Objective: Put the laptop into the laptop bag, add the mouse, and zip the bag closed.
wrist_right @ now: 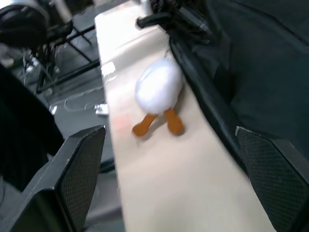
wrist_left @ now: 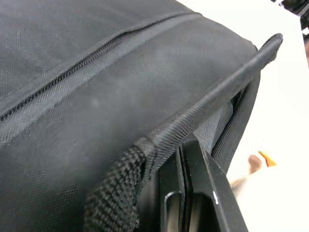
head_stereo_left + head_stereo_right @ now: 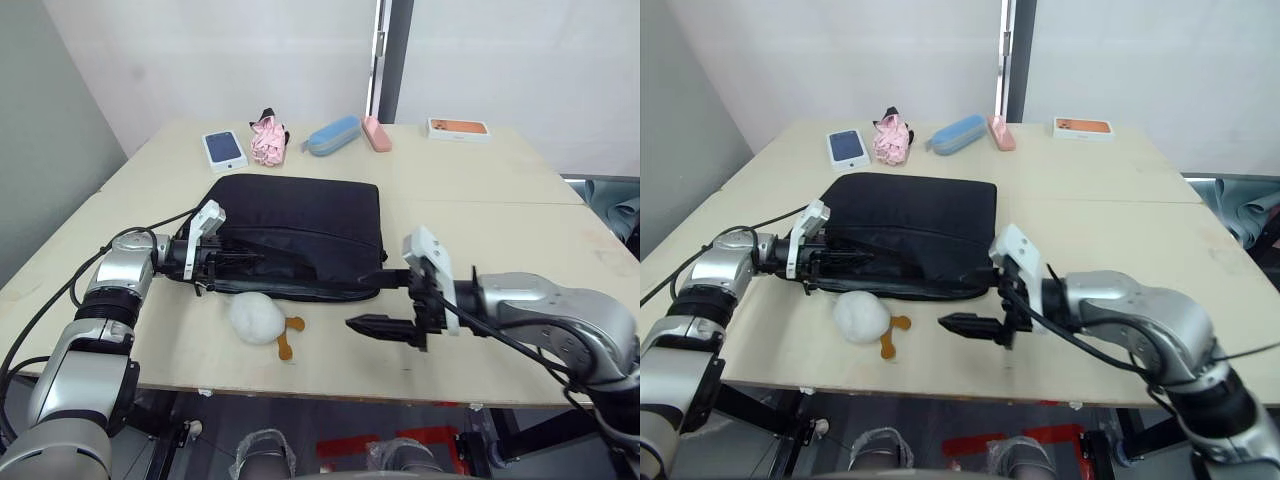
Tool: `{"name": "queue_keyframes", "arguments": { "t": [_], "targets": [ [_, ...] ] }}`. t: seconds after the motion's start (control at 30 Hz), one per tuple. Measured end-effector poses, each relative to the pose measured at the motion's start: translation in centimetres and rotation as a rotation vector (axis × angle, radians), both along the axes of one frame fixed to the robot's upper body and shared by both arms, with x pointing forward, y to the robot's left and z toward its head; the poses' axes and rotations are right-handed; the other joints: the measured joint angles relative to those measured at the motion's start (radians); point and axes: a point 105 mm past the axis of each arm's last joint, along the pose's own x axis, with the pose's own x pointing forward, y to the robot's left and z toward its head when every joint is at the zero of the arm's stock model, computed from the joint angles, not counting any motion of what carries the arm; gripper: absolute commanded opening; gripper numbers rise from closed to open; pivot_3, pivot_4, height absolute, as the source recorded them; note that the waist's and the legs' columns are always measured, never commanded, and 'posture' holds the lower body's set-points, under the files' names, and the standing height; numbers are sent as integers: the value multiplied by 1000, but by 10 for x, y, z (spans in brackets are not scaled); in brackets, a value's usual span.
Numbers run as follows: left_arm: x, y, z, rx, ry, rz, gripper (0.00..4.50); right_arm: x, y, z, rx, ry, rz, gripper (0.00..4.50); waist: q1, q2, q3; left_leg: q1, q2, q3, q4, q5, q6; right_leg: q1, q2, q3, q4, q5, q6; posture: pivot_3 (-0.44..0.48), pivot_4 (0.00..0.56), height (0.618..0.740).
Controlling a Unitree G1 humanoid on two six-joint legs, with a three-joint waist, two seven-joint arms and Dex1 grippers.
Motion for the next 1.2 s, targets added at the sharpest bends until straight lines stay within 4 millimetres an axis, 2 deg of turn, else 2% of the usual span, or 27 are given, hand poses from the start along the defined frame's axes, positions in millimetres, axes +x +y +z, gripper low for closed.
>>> {"name": "queue_keyframes", "arguments": {
  "t": [0.13,0.27,0.37,0.5,0.63,0.8,1.0,1.2],
  "targets": [
    [1,0,-3,21,12,0,36,7,18,2,36,36,23,4500,1,0,0,0,0,-1,-1,1,-2,0,0,-1,-2,0,0,0,150,740],
    [4,-2,-2,24,16,1,36,12,38,-11,32,116,71,4500,3,0,0,0,0,-1,-2,1,-3,0,0,-2,-2,0,0,0,150,740],
    [4,-4,-2,22,27,0,36,7,58,-20,1,172,181,4500,3,0,0,0,0,-2,-1,1,-3,0,0,-2,-2,0,0,0,150,740],
    [5,-4,-2,27,39,12,36,0,74,-32,-63,206,282,4500,3,0,0,-1,0,-2,-2,1,-3,0,0,-3,-2,0,0,0,150,740],
    [7,-4,-3,25,51,25,36,8,87,-46,-135,201,288,4500,3,0,0,0,0,-2,-2,2,-4,0,-1,-3,-1,0,0,0,150,740],
    [6,-4,-3,22,68,32,36,15,109,-53,-177,158,290,4500,2,1,0,-1,0,-3,-2,2,-4,0,-1,-3,-1,0,0,0,150,740],
    [6,-5,-2,24,68,27,36,25,125,-54,-206,107,273,4500,2,1,0,-1,0,-3,-2,2,-4,0,-1,-4,-2,0,0,0,150,740],
    [5,-6,-2,26,65,25,36,42,127,-57,-271,40,220,4500,1,1,1,-1,0,-4,-3,2,-5,0,-1,-5,-2,0,0,0,150,740]
  ]
}}
